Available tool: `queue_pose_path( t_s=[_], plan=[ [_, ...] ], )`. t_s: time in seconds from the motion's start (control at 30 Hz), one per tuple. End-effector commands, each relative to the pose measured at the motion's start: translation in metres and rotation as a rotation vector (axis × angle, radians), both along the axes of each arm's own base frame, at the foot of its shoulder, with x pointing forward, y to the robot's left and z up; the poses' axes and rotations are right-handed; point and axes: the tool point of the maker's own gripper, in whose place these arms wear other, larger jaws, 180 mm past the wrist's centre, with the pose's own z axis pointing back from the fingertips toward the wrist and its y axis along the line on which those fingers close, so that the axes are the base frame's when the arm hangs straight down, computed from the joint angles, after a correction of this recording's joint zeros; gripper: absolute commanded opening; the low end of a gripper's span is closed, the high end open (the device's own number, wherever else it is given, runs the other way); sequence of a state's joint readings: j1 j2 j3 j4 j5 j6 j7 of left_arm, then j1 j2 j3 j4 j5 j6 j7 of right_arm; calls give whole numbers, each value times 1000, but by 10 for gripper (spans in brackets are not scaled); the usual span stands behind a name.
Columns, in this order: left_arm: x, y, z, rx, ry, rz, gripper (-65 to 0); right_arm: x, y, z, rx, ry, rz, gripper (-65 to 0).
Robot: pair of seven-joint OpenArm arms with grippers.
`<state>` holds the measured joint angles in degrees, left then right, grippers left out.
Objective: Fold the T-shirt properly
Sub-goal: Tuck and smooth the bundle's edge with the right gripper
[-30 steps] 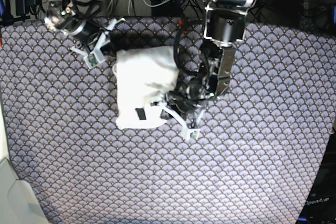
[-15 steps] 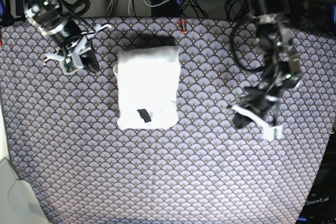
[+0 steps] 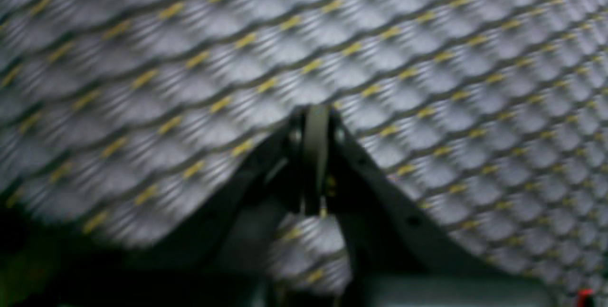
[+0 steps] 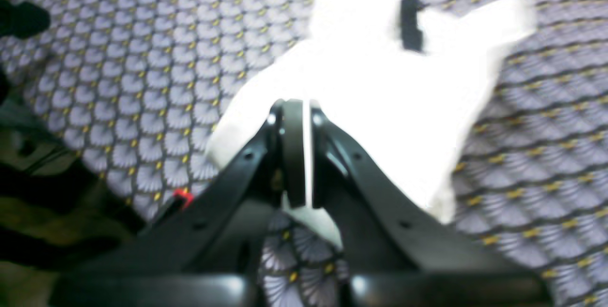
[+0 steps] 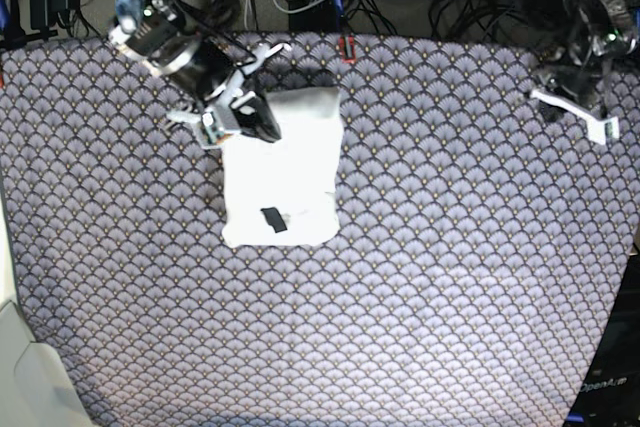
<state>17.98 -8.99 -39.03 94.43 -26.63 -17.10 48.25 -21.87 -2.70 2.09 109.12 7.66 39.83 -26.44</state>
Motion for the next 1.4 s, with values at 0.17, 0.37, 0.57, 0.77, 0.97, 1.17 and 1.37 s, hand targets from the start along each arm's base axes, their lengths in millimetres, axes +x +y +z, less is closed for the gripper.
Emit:
queue_pose_path(
  t_s=[0.17,0.37,0.57,0.77,0.97,1.17,1.37],
  plan=[
    [-10,18,25,67,-47,19,-645,-1,-6,-43,22,89,4,-650],
    [-19,21,29,86,-42,23,-645,-7,-11,-67,47,135,-7,-650],
    [-19,20,29,85,-43,23,-645,-1,-13,-46,35,74,-5,-650],
    [-18,22,31,91,-45,20,-645,2,-12,-40,32,53,-2,-650],
    [-16,22,33,95,-51,20,-645,-1,-13,-86,57,178,-18,-650],
    [-15,22,33,95,-52,20,-645,8,-11,-64,81,95,-22,-650],
    [-15,22,33,94,-52,19,-645,19,-1,-16,22,-5,24,-650]
  ],
)
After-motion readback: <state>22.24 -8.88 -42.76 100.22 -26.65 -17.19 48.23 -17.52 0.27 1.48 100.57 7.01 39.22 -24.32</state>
